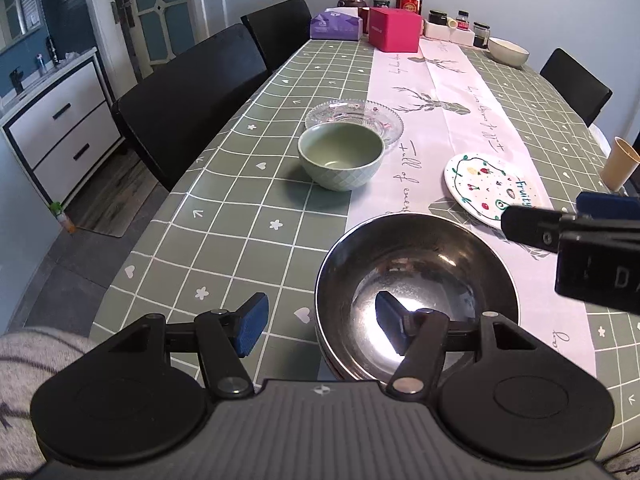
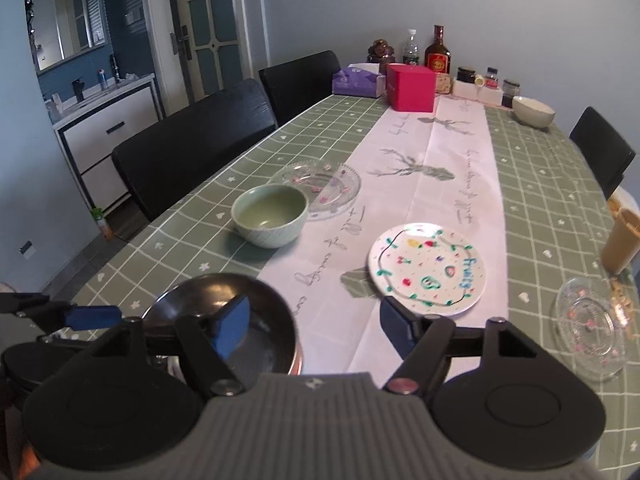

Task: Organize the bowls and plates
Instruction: 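Withdraw both tools up from the stacked bowls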

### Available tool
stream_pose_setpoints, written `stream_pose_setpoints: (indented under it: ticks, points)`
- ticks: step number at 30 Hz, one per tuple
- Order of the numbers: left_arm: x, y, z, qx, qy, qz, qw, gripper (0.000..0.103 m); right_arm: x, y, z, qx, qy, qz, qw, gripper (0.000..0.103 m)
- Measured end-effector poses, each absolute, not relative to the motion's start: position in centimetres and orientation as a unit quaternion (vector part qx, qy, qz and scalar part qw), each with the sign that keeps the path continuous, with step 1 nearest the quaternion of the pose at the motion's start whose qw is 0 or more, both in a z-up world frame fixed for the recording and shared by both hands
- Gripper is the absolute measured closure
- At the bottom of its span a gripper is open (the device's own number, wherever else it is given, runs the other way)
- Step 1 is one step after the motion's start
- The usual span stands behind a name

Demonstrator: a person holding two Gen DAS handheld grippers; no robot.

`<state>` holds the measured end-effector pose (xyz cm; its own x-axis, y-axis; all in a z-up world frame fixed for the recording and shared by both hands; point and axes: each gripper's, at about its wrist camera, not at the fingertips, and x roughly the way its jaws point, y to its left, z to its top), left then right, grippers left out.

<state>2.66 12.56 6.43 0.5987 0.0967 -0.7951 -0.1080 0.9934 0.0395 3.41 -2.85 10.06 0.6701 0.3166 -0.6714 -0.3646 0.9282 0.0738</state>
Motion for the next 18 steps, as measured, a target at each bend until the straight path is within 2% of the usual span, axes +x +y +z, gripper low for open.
stream_pose_setpoints:
  ticks: [2,3,14,18]
  points:
    - [2.7,12.7,7.2,-0.007,0.444,0.05,0.895,0.031,3.7,-2.9,10.8,-0.032,0.353,0.176,0.919,0.011]
    - [2.6,13.0,7.6,-0.013,0.441,0.049,0.896,0.031,3.8,-2.9,11.2,-0.033,0.35,0.171,0.92,0.008]
    - [5.4,14.5,12.3,-0.032,0.407,0.079,0.91,0.03,6.2,-1.9,12.6,-0.04,0.36,0.161,0.918,0.003]
    - [8.1,15.7,14.0,-0.062,0.397,0.096,0.911,0.03,8.3,-2.3,12.9,0.006,0.401,0.179,0.899,0.003]
